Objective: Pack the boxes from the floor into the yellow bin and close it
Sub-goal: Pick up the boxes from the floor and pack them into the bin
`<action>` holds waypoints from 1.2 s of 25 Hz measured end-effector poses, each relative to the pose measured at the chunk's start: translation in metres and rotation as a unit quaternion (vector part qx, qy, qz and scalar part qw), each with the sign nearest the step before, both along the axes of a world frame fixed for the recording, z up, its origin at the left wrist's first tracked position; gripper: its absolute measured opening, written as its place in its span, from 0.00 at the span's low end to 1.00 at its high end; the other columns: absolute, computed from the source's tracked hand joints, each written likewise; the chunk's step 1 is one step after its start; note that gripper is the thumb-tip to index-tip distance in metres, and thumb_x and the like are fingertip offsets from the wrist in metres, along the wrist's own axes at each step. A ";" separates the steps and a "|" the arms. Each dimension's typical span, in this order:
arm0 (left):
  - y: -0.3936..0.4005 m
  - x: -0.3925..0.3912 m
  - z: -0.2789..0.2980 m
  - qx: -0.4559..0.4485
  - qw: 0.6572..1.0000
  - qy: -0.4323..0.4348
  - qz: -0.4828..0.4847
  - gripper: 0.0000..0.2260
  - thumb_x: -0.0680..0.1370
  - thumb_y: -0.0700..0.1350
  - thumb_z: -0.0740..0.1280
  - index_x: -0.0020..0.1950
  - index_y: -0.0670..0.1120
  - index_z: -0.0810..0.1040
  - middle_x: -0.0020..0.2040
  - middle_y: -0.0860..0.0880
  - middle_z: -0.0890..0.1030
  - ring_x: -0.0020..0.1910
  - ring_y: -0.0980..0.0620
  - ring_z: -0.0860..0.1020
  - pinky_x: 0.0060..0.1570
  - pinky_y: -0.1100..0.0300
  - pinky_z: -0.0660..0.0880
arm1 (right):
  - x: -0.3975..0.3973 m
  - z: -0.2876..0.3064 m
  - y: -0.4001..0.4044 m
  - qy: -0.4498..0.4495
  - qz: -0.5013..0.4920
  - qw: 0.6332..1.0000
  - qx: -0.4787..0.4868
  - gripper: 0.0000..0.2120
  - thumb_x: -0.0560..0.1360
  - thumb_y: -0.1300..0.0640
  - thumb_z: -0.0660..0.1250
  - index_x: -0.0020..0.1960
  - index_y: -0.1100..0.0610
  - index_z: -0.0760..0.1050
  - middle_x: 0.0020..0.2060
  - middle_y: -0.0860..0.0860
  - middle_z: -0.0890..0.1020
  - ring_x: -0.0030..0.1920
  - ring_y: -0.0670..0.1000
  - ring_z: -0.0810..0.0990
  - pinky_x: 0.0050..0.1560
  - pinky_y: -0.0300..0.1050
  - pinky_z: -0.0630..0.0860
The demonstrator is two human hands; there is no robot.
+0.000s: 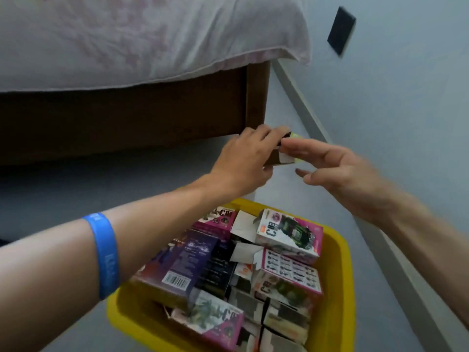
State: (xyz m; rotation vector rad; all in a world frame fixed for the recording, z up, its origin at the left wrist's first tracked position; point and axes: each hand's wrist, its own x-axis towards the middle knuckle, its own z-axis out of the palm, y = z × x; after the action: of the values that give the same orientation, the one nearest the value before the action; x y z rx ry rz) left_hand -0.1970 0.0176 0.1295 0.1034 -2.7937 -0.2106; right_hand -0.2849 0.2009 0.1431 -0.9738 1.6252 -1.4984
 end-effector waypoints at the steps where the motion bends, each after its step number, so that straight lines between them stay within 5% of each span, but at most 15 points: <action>1: 0.000 0.011 0.011 -0.001 1.000 0.015 -0.011 0.31 0.71 0.47 0.73 0.73 0.52 0.67 0.63 0.49 0.75 0.57 0.45 0.74 0.48 0.47 0.75 | 0.014 0.007 0.003 0.010 0.005 1.000 -0.002 0.31 0.68 0.70 0.64 0.68 0.50 0.75 0.64 0.46 0.80 0.67 0.47 0.74 0.66 0.52 0.69; 5: -0.012 0.067 0.040 0.061 0.997 0.015 -0.042 0.31 0.71 0.54 0.75 0.71 0.51 0.69 0.58 0.52 0.77 0.54 0.52 0.75 0.48 0.49 0.78 | 0.065 0.017 0.011 0.182 -0.132 0.974 -0.015 0.31 0.70 0.55 0.72 0.71 0.42 0.69 0.61 0.42 0.78 0.61 0.45 0.77 0.57 0.49 0.77; 7: -0.023 0.102 0.055 0.240 0.963 -0.016 -0.120 0.31 0.70 0.50 0.76 0.70 0.50 0.70 0.59 0.54 0.78 0.57 0.55 0.78 0.50 0.56 0.80 | 0.077 0.017 0.017 0.247 -0.110 0.963 -0.013 0.35 0.69 0.45 0.74 0.72 0.40 0.65 0.66 0.41 0.74 0.66 0.45 0.73 0.59 0.51 0.74; 9: -0.027 0.132 0.060 0.411 0.888 -0.073 -0.195 0.30 0.71 0.43 0.76 0.70 0.49 0.70 0.59 0.54 0.79 0.59 0.52 0.79 0.48 0.58 0.80 | 0.080 0.016 0.022 0.115 0.032 0.993 0.001 0.37 0.68 0.42 0.75 0.73 0.42 0.64 0.68 0.47 0.74 0.68 0.52 0.73 0.61 0.58 0.74; 11: -0.016 0.155 0.046 0.453 0.858 -0.134 -0.202 0.30 0.71 0.38 0.76 0.71 0.47 0.70 0.60 0.52 0.78 0.60 0.49 0.79 0.49 0.55 0.81 | 0.087 0.010 0.024 -0.029 0.155 0.985 0.074 0.37 0.68 0.43 0.76 0.73 0.43 0.66 0.66 0.52 0.77 0.64 0.57 0.78 0.59 0.60 0.77; 15: 0.007 0.184 -0.005 0.282 0.914 -0.213 -0.200 0.32 0.72 0.42 0.74 0.73 0.55 0.67 0.66 0.56 0.75 0.65 0.58 0.73 0.61 0.56 0.75 | 0.131 -0.034 0.025 -0.042 0.211 0.954 0.211 0.34 0.68 0.49 0.77 0.69 0.33 0.67 0.63 0.40 0.78 0.62 0.43 0.78 0.61 0.42 0.76; 17: 0.007 0.194 -0.023 0.240 0.917 -0.236 -0.213 0.30 0.74 0.45 0.73 0.72 0.60 0.65 0.66 0.60 0.74 0.62 0.62 0.73 0.59 0.64 0.73 | 0.149 -0.053 0.029 -0.001 0.210 0.948 0.241 0.35 0.67 0.46 0.78 0.66 0.29 0.64 0.62 0.34 0.76 0.60 0.35 0.75 0.60 0.35 0.74; 20: 0.015 0.207 -0.035 0.271 0.904 -0.248 -0.217 0.29 0.75 0.47 0.73 0.71 0.60 0.64 0.65 0.62 0.70 0.63 0.66 0.69 0.59 0.74 0.66 | 0.158 -0.066 0.038 0.039 0.177 0.947 0.264 0.34 0.62 0.37 0.78 0.62 0.35 0.64 0.60 0.40 0.76 0.57 0.38 0.77 0.58 0.41 0.77; 23: 0.004 0.206 -0.039 0.154 0.932 -0.229 -0.236 0.37 0.74 0.60 0.70 0.78 0.57 0.56 0.77 0.57 0.59 0.76 0.61 0.55 0.74 0.65 0.48 | 0.163 -0.067 0.048 0.047 0.117 0.958 0.258 0.35 0.57 0.32 0.78 0.56 0.37 0.63 0.55 0.41 0.77 0.51 0.40 0.79 0.49 0.40 0.79; 25: -0.023 0.204 -0.034 0.079 0.938 -0.285 -0.180 0.42 0.73 0.71 0.63 0.79 0.63 0.45 0.81 0.58 0.47 0.78 0.58 0.42 0.75 0.57 0.36 | 0.166 -0.063 0.052 0.093 0.103 0.953 0.269 0.35 0.59 0.32 0.76 0.57 0.31 0.60 0.56 0.36 0.73 0.53 0.38 0.77 0.48 0.36 0.76; 28: -0.050 0.213 -0.041 -0.017 0.894 -0.428 -0.133 0.40 0.73 0.75 0.55 0.74 0.69 0.31 0.78 0.61 0.32 0.76 0.57 0.31 0.72 0.50 0.30 | 0.169 -0.058 0.047 0.147 0.090 0.947 0.270 0.35 0.59 0.37 0.74 0.59 0.30 0.58 0.57 0.35 0.71 0.55 0.39 0.74 0.51 0.38 0.77; 30: -0.047 0.221 -0.056 -0.067 0.903 -0.408 -0.121 0.36 0.75 0.73 0.48 0.72 0.67 0.27 0.77 0.59 0.30 0.76 0.54 0.30 0.71 0.49 0.27 | 0.172 -0.057 0.035 0.247 0.043 0.934 0.256 0.36 0.59 0.33 0.72 0.61 0.33 0.58 0.57 0.38 0.71 0.55 0.41 0.72 0.54 0.42 0.76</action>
State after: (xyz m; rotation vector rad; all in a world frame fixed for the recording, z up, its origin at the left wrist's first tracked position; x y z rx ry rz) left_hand 0.0241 -0.0293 0.0732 -0.2552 -3.6486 -0.0259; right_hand -0.1130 0.2357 0.0865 -1.1460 2.1454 -0.7246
